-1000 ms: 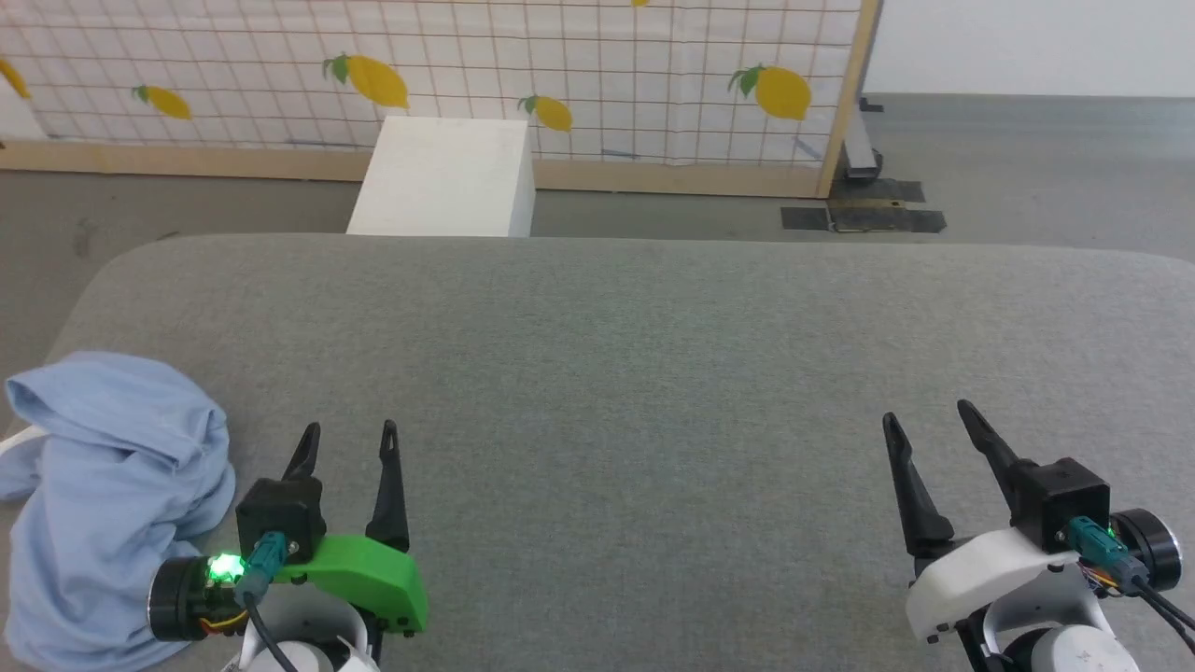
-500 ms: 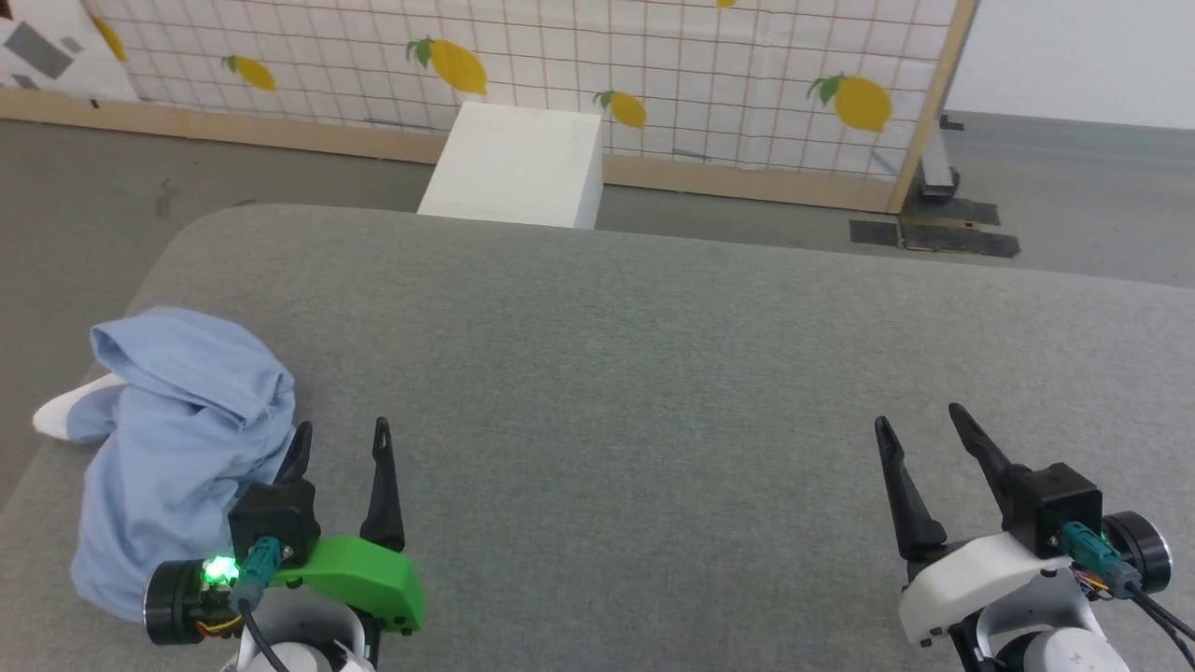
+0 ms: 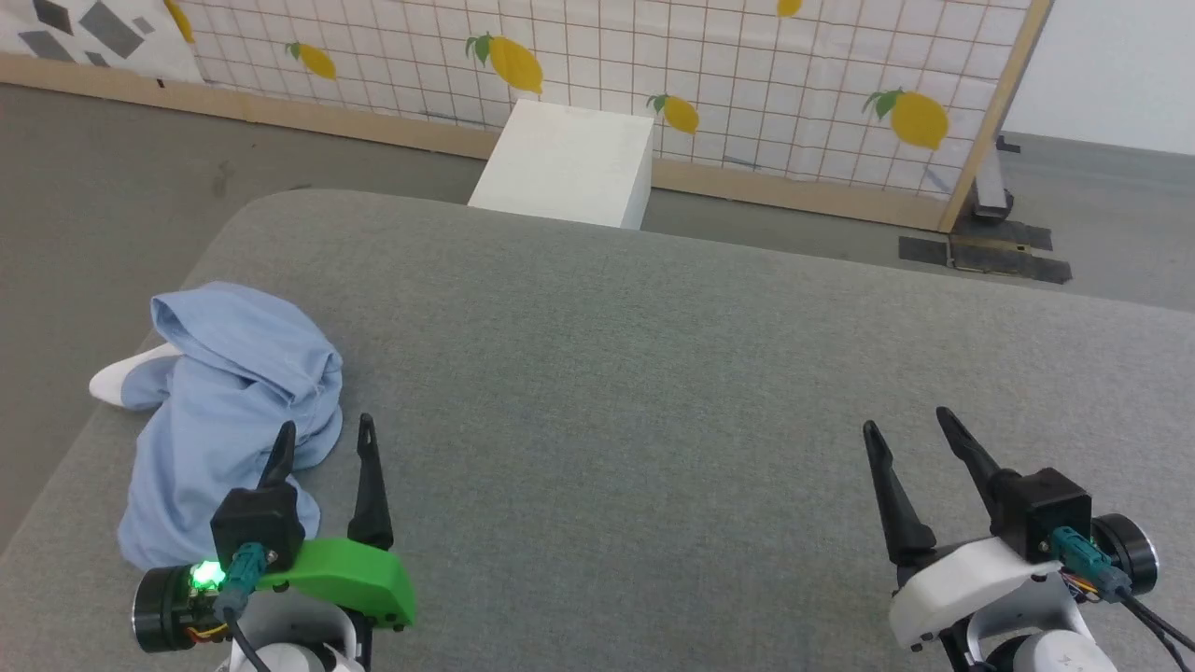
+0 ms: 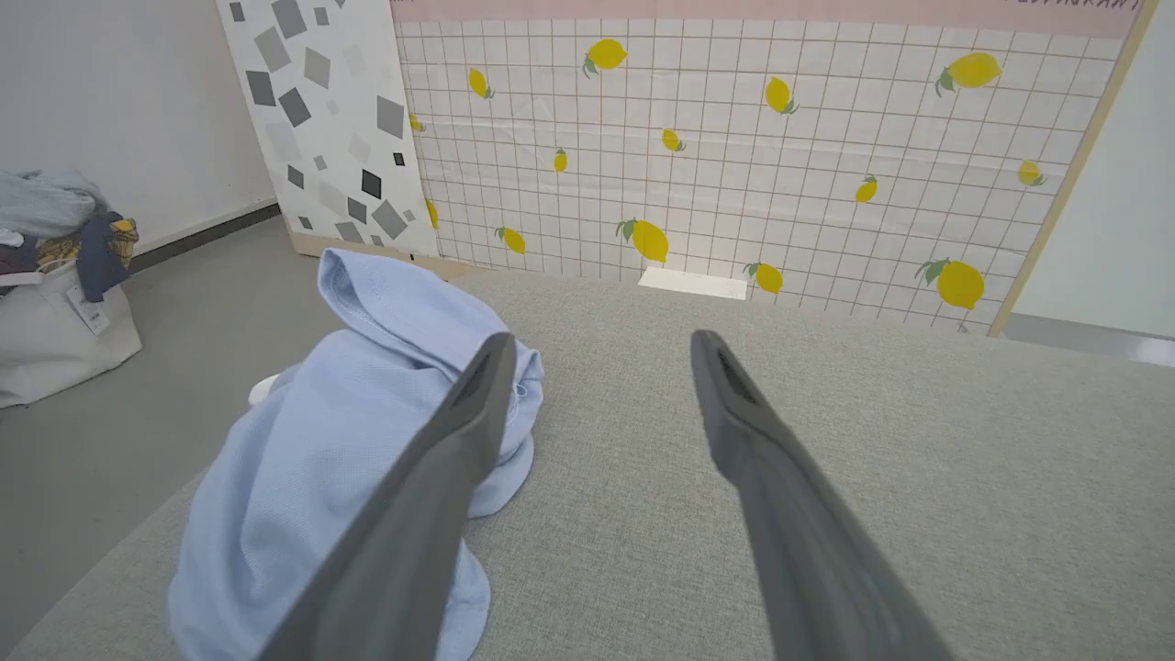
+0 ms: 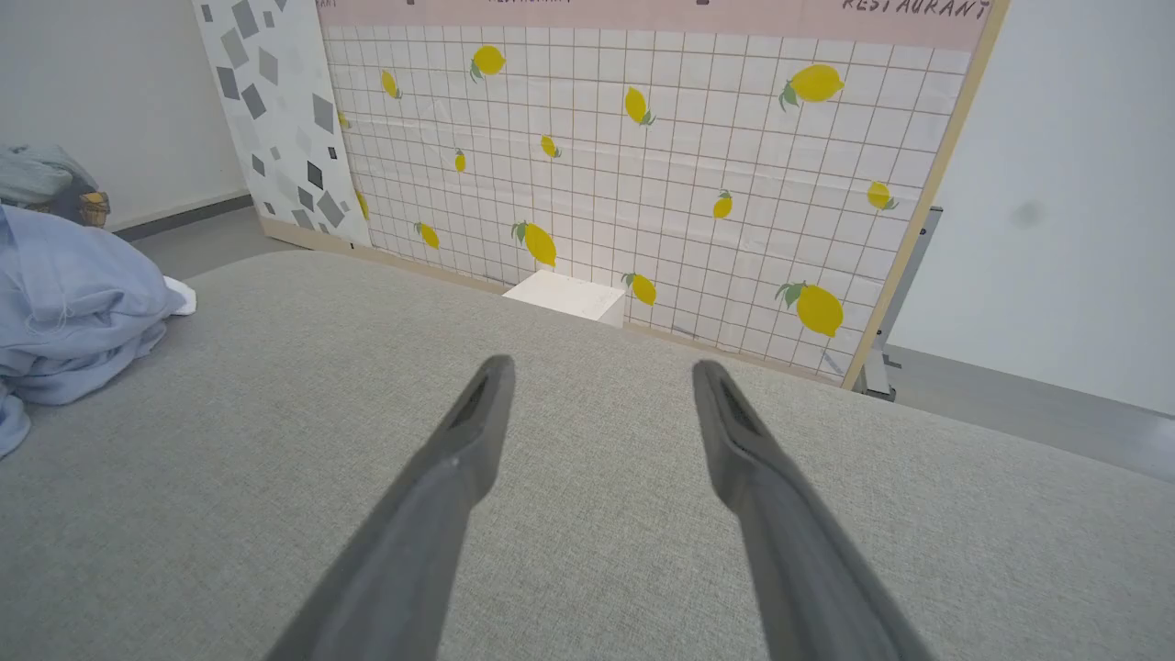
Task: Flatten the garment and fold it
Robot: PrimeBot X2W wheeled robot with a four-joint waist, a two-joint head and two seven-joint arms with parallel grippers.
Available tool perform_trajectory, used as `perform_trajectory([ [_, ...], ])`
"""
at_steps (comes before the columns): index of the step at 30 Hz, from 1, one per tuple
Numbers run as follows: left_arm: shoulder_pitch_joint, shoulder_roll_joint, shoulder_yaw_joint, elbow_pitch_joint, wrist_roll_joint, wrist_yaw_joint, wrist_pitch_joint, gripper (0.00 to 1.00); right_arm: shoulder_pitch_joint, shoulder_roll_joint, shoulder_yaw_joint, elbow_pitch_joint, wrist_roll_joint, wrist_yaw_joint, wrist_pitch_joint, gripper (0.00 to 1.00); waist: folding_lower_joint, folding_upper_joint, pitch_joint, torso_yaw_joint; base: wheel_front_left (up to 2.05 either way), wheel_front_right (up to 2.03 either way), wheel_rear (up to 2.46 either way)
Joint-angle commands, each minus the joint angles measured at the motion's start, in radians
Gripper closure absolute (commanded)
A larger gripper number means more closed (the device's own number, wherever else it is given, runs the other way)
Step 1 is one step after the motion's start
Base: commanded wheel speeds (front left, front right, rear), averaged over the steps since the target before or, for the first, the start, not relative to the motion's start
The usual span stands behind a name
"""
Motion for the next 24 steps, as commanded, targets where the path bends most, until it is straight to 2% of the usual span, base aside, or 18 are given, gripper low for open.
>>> perform_trajectory([
  [1,0.018,0.009,0.002,-0.001,-0.007,0.01,-0.013,0.0,-0.012,0.0,0.003,0.006,0.006,-0.001,-0.008,0.0,0.0,0.0,0.001,0.009,0.0,0.0,0.0],
  [16,0.025,0.019,0.011,0.012,-0.03,0.026,-0.044,0.0,-0.018,0.001,0.023,0.025,0.02,-0.001,-0.03,0.0,0.0,0.0,-0.01,0.081,0.0,0.0,0.0],
  [24,0.031,0.021,-0.004,0.025,-0.044,0.044,-0.068,0.0,-0.018,0.001,0.041,0.041,0.034,-0.001,-0.049,0.0,0.0,0.0,-0.017,0.151,0.0,0.0,0.0],
])
